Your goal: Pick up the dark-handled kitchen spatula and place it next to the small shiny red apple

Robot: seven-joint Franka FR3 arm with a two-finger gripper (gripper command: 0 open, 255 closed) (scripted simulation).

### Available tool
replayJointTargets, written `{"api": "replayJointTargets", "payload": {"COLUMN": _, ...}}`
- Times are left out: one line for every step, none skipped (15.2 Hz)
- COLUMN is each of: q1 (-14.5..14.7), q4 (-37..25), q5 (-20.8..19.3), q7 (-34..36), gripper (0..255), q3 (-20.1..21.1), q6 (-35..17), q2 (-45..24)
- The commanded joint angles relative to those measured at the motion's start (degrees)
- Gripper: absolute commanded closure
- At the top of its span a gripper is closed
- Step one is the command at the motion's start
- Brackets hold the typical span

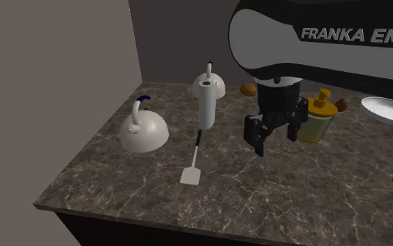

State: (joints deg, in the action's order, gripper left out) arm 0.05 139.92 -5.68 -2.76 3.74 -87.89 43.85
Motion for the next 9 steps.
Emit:
{"api": "replayJointTargets", "payload": {"q1": 0.0, "q4": 0.0, "q5": 0.0, "q7": 0.0, "gripper": 0, "q3": 0.0, "q6": 0.0, "q2": 0.0}}
{"api": "replayJointTargets", "payload": {"q1": -0.1, "q4": 0.5, "q5": 0.9, "q7": 1.9, "gripper": 0, "q3": 0.7, "q6": -1.9, "q2": -1.0}}
{"api": "replayJointTargets", "payload": {"q1": -0.2, "q4": 1.0, "q5": 1.7, "q7": 3.8, "gripper": 0, "q3": 1.4, "q6": -3.9, "q2": -2.2}}
{"api": "replayJointTargets", "payload": {"q1": -0.3, "q4": 1.4, "q5": 2.5, "q7": 5.6, "gripper": 0, "q3": 2.1, "q6": -5.8, "q2": -3.4}}
{"api": "replayJointTargets", "payload": {"q1": -0.4, "q4": 1.6, "q5": 3.2, "q7": 7.4, "gripper": 0, "q3": 2.8, "q6": -7.8, "q2": -4.7}}
{"api": "replayJointTargets", "payload": {"q1": -0.5, "q4": 1.8, "q5": 3.9, "q7": 9.2, "gripper": 0, "q3": 3.5, "q6": -9.8, "q2": -6.1}}
{"api": "replayJointTargets", "payload": {"q1": -0.6, "q4": 1.9, "q5": 4.5, "q7": 11.0, "gripper": 0, "q3": 4.2, "q6": -11.8, "q2": -7.6}}
{"api": "replayJointTargets", "payload": {"q1": -0.8, "q4": 1.9, "q5": 5.1, "q7": 12.7, "gripper": 0, "q3": 4.9, "q6": -13.9, "q2": -9.1}}
{"api": "replayJointTargets", "payload": {"q1": -0.9, "q4": 1.8, "q5": 5.6, "q7": 14.5, "gripper": 0, "q3": 5.5, "q6": -15.8, "q2": -10.8}}
